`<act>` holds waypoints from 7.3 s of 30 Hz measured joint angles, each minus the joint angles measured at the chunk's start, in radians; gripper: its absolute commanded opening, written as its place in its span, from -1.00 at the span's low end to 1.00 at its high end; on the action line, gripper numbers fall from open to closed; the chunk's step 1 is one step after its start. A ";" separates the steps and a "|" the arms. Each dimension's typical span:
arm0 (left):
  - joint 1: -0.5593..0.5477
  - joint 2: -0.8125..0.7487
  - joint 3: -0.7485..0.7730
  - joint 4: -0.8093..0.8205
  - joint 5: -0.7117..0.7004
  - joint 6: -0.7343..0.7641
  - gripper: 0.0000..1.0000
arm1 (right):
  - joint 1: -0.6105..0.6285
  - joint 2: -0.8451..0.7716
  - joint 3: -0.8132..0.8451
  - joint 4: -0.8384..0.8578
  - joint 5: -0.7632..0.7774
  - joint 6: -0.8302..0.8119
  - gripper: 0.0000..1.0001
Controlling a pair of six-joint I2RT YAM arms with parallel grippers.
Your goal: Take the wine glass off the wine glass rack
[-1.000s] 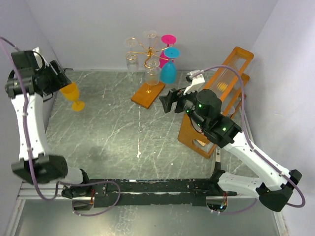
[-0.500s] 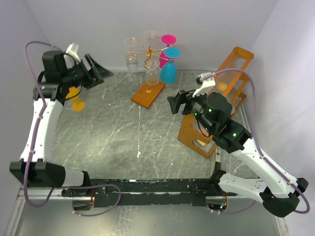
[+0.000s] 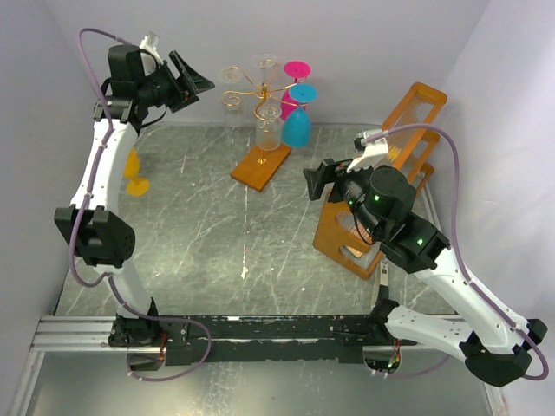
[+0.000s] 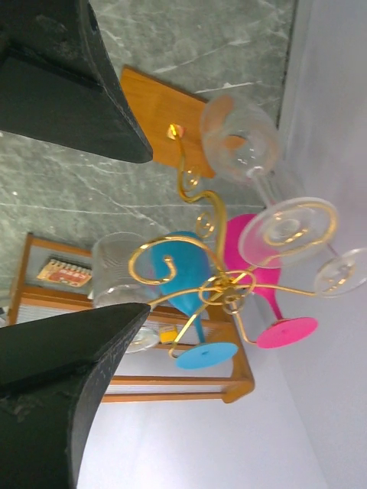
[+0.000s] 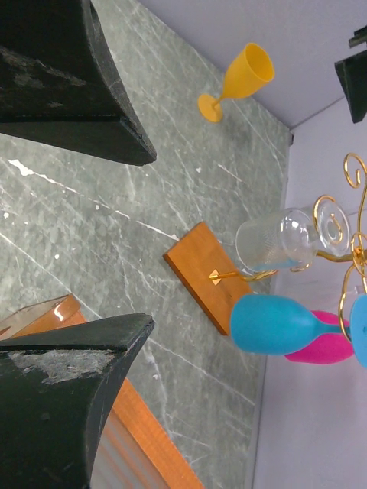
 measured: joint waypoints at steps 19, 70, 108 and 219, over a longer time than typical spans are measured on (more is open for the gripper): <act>-0.072 0.273 0.270 0.074 -0.156 -0.141 0.48 | 0.000 -0.040 0.000 -0.005 0.064 0.000 0.57; -0.126 0.360 0.373 0.058 -0.314 -0.165 -0.43 | 0.000 -0.061 0.017 -0.026 0.076 0.027 0.55; -0.126 0.348 0.378 0.026 -0.324 -0.191 -0.56 | 0.000 -0.085 0.017 -0.026 0.077 0.039 0.54; 0.068 -0.597 -0.439 -0.172 -0.171 -0.068 -0.86 | 0.038 0.104 0.045 0.068 -0.286 -0.128 0.51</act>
